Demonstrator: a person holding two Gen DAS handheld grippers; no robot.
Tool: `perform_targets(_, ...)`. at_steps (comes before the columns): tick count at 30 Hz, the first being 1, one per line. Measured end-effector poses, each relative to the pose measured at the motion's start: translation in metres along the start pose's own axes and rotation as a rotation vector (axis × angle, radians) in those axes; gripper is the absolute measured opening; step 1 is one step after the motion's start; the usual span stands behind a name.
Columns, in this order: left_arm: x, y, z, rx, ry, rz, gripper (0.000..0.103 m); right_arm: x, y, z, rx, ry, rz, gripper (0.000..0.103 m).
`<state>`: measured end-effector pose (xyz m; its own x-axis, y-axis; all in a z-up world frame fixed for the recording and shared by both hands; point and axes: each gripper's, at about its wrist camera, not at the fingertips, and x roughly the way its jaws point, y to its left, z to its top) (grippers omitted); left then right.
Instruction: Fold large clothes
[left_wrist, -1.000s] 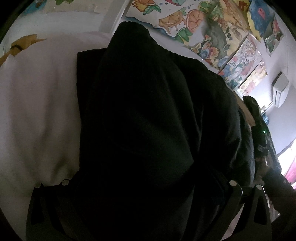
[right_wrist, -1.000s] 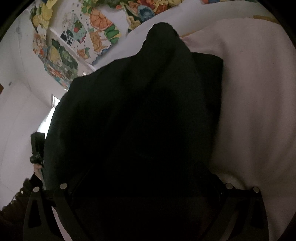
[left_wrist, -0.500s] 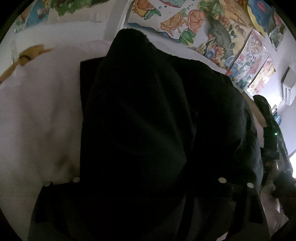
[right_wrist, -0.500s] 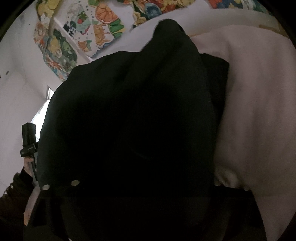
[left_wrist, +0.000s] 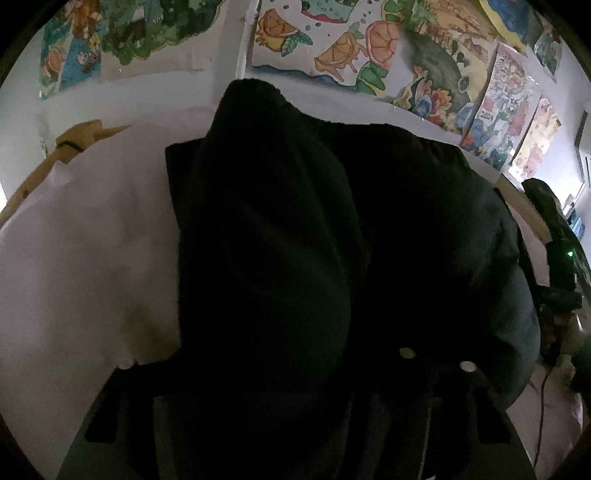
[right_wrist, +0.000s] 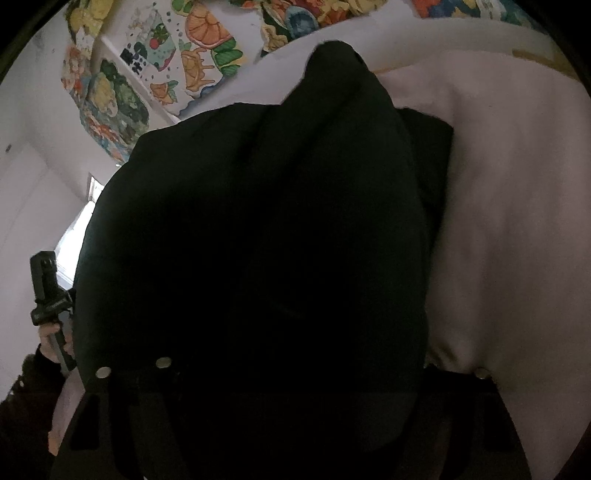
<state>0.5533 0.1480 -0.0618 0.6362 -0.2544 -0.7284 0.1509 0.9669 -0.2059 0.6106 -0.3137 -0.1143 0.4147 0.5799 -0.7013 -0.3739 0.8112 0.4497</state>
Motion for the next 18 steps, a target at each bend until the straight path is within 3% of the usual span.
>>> perform_targets(4, -0.013, -0.008, 0.001, -0.002, -0.016, 0.015, 0.032, -0.010, 0.008, -0.001, 0.002, -0.014, -0.022, 0.043)
perform_targets(7, -0.020, -0.013, -0.001, -0.010, -0.043, 0.011, 0.025, -0.017, 0.016, -0.005, 0.003, -0.024, -0.036, 0.035)
perform_targets(12, -0.037, -0.021, 0.001, -0.008, -0.069, 0.005, 0.018, -0.039, 0.036, -0.011, -0.019, -0.060, -0.046, 0.026)
perform_targets(18, -0.062, -0.037, 0.007, 0.013, -0.021, 0.028, 0.015, -0.069, 0.060, -0.025, -0.006, -0.075, -0.038, 0.024)
